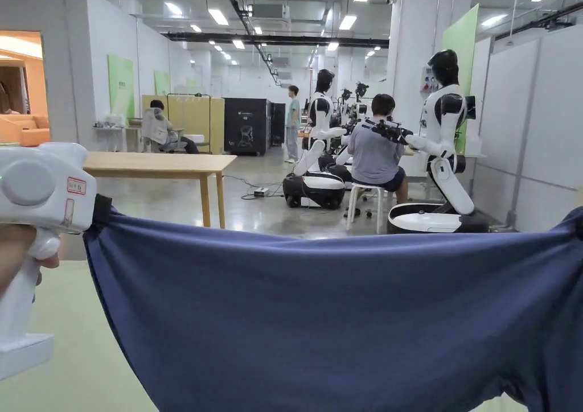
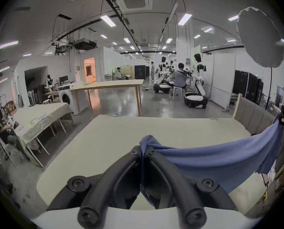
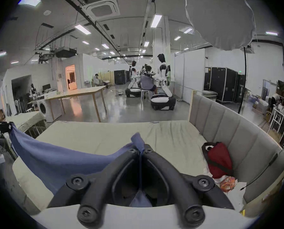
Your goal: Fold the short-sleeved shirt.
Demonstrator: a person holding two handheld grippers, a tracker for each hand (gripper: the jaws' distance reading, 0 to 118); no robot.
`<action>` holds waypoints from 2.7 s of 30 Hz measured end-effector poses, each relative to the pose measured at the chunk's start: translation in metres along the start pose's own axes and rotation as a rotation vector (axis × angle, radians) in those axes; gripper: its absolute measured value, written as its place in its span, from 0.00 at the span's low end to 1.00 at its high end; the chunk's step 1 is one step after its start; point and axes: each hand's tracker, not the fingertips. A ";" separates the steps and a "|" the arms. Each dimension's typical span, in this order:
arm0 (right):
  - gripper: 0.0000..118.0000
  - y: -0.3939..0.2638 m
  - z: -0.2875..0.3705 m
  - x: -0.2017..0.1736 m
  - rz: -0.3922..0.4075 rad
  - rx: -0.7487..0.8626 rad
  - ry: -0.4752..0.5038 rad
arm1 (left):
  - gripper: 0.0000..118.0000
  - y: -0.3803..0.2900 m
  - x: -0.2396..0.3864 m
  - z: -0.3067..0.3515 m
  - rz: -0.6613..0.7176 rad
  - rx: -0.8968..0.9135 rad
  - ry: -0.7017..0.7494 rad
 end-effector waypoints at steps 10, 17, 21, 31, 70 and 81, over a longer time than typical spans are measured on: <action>0.02 0.065 -0.061 -0.007 -0.022 0.035 -0.018 | 0.00 0.064 0.017 -0.052 0.000 0.041 0.083; 0.02 0.092 -0.118 -0.012 -0.037 0.041 -0.041 | 0.00 0.079 0.031 -0.110 0.001 0.049 0.121; 0.02 0.085 -0.154 -0.018 -0.033 0.031 -0.070 | 0.00 0.070 0.040 -0.144 -0.013 0.046 0.132; 0.02 -0.028 -0.191 -0.021 0.036 -0.140 -0.076 | 0.00 -0.031 0.040 -0.182 -0.036 -0.101 0.083; 0.99 -0.351 0.051 0.004 -0.127 -0.343 -0.009 | 0.90 -0.355 -0.022 0.025 0.145 -0.369 -0.067; 0.01 -0.345 0.099 -0.088 -0.001 -0.085 -0.066 | 0.00 -0.358 0.025 0.092 0.120 -0.146 0.034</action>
